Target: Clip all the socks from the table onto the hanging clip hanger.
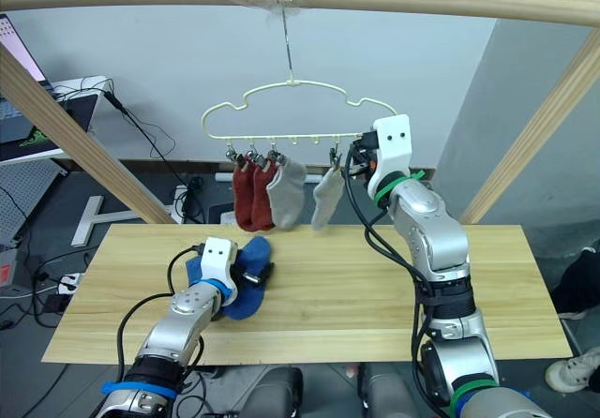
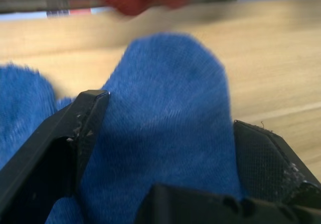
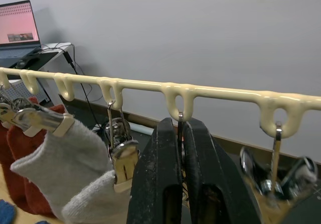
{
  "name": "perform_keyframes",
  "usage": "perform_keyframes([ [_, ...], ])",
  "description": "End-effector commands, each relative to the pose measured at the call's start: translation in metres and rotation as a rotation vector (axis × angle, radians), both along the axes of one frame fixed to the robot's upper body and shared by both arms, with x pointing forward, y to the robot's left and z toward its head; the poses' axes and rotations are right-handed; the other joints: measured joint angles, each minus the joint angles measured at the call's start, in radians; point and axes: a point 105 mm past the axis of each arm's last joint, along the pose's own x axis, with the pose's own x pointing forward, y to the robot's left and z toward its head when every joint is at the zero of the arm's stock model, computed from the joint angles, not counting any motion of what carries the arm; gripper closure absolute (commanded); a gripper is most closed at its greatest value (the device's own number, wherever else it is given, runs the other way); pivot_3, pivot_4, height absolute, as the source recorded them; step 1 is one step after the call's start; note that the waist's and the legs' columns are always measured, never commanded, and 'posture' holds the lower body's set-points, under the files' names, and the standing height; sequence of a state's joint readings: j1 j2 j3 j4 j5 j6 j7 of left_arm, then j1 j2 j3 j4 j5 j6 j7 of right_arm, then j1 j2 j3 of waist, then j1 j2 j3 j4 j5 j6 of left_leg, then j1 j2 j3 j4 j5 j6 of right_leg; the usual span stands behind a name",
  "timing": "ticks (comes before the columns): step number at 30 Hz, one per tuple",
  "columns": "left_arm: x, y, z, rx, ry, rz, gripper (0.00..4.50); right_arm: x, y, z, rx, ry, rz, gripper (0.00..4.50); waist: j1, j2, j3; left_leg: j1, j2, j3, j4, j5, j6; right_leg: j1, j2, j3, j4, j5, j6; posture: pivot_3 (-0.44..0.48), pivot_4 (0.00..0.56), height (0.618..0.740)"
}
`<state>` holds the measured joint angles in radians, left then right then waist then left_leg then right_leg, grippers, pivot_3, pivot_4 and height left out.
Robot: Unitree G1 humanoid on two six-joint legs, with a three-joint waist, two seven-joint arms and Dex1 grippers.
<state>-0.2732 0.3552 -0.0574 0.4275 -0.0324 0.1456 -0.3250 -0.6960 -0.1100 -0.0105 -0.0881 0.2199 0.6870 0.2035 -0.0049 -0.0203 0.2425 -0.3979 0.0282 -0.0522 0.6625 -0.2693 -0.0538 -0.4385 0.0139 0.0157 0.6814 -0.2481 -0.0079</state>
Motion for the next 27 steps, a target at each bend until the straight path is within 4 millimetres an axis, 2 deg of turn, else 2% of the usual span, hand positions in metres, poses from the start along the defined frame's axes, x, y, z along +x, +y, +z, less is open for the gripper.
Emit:
perform_keyframes([
  [1, 0.003, 0.007, -0.007, 0.033, 0.013, 0.006, 0.00, -0.005, -0.004, 0.011, 0.016, -0.033, -0.010, 4.49, 0.001, 0.000, 0.000, 0.000, 0.000, 0.000, 0.000, 0.000, 0.000, 0.000, 0.000, 0.000, 0.000, 0.000, 0.000, 0.014, 0.234, 0.740],
  [5, -0.003, 0.002, -0.025, -0.069, 0.112, 0.002, 0.00, -0.005, -0.007, 0.010, 0.035, -0.014, -0.028, 4.49, -0.001, 0.000, -0.001, 0.001, 0.000, 0.000, 0.000, 0.000, 0.000, 0.001, 0.000, 0.000, 0.000, 0.000, 0.000, 0.006, 0.232, 0.740],
  [7, -0.006, -0.003, -0.029, -0.121, 0.137, -0.007, 0.39, -0.005, -0.008, 0.011, 0.036, -0.013, -0.029, 4.50, -0.002, 0.000, -0.001, 0.001, 0.000, 0.000, 0.000, 0.000, 0.000, 0.001, 0.000, 0.000, 0.000, 0.000, 0.000, 0.006, 0.232, 0.740],
  [10, -0.007, -0.008, -0.029, -0.155, 0.145, -0.026, 1.17, -0.005, -0.008, 0.013, 0.036, -0.014, -0.028, 4.50, -0.002, 0.000, -0.001, 0.001, 0.000, 0.000, 0.000, 0.000, 0.000, 0.001, 0.000, 0.000, 0.000, 0.000, 0.000, -0.001, 0.232, 0.740],
  [14, -0.013, -0.019, -0.028, -0.159, 0.144, -0.074, 2.37, -0.002, -0.013, 0.017, 0.032, -0.010, -0.021, 4.50, -0.002, 0.001, -0.001, 0.002, -0.001, 0.000, 0.000, 0.000, 0.000, 0.003, 0.000, 0.000, 0.000, 0.000, 0.000, -0.001, 0.232, 0.740],
  [19, -0.015, -0.024, -0.027, -0.208, 0.145, -0.062, 3.94, 0.000, -0.019, 0.020, 0.041, 0.005, -0.014, 4.50, -0.002, 0.001, -0.001, 0.002, -0.001, 0.000, 0.000, 0.000, 0.000, 0.003, 0.000, 0.000, 0.000, 0.000, 0.001, -0.002, 0.236, 0.740],
  [21, -0.018, -0.033, -0.021, -0.225, 0.128, -0.100, 4.47, 0.003, -0.023, 0.023, 0.087, 0.033, -0.018, 4.50, -0.004, 0.001, -0.001, 0.002, -0.001, 0.000, 0.000, 0.000, 0.000, 0.003, 0.000, 0.000, 0.000, 0.000, 0.001, 0.000, 0.237, 0.740],
  [23, -0.019, -0.047, -0.008, -0.267, 0.077, -0.144, 4.47, 0.005, -0.025, 0.027, 0.132, 0.064, -0.015, 4.50, -0.006, 0.001, -0.001, 0.002, -0.001, 0.000, 0.000, 0.000, 0.000, 0.003, 0.000, 0.001, 0.000, 0.000, 0.001, 0.000, 0.237, 0.740],
  [27, -0.028, -0.094, 0.037, -0.352, -0.053, -0.337, 4.47, 0.006, -0.028, 0.033, 0.257, 0.166, 0.003, 4.50, -0.004, 0.001, -0.001, 0.000, -0.001, 0.000, 0.000, 0.000, 0.000, 0.001, 0.000, 0.000, -0.001, 0.000, 0.000, 0.001, 0.239, 0.740],
])
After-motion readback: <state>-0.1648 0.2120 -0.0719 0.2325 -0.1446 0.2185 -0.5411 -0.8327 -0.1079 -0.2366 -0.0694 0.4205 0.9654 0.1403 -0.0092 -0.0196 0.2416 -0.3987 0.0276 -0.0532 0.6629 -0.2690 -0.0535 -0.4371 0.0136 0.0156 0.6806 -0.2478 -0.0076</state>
